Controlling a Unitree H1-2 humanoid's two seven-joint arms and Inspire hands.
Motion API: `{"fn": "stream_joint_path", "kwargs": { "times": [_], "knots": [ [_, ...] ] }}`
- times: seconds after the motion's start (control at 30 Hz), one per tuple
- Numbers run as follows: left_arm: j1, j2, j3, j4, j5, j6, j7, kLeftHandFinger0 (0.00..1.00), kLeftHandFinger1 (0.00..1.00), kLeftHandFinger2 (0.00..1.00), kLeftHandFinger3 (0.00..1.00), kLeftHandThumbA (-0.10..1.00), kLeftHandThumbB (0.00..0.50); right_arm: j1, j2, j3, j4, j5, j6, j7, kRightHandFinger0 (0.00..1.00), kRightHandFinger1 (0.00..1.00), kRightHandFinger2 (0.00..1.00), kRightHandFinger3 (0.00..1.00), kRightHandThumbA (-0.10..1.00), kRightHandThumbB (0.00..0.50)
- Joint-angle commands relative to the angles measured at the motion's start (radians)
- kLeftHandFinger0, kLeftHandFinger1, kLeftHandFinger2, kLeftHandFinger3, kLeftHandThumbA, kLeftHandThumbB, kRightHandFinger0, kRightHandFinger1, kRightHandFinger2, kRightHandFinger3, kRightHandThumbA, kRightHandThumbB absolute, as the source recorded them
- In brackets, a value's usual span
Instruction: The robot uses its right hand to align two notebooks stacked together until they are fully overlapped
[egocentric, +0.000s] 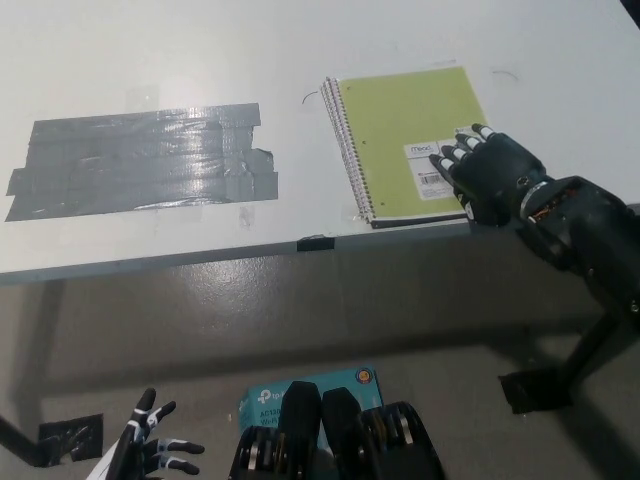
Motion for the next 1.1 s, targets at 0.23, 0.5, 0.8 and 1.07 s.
{"fn": "stream_joint_path", "kwargs": {
  "times": [0.23, 0.5, 0.8, 1.07],
  "knots": [
    [0.0, 0.018, -0.003, -0.03, 0.011, -0.002, -0.011, 0.43, 0.47, 0.52, 1.0, 1.0, 0.5, -0.036, 0.018, -0.004, 0.0, -0.002, -0.015, 0.036, 1.0, 1.0, 1.0, 1.0, 1.0, 0.5],
    [0.0, 0.017, -0.006, -0.032, 0.017, -0.006, -0.012, 0.39, 0.45, 0.52, 1.0, 1.0, 0.5, -0.033, 0.005, -0.006, 0.004, -0.009, 0.004, 0.063, 1.0, 1.0, 1.0, 1.0, 1.0, 0.5],
    [0.002, 0.012, 0.001, -0.044, 0.008, 0.013, -0.011, 0.4, 0.46, 0.53, 1.0, 1.0, 0.5, -0.052, 0.001, -0.001, 0.017, -0.027, 0.024, 0.085, 1.0, 1.0, 1.0, 1.0, 1.0, 0.5],
    [0.003, 0.011, -0.002, -0.041, 0.01, 0.002, -0.015, 0.4, 0.46, 0.54, 1.0, 1.0, 0.5, -0.041, 0.011, -0.022, 0.002, 0.001, 0.033, 0.09, 1.0, 1.0, 1.0, 1.0, 1.0, 0.5]
  ]
}}
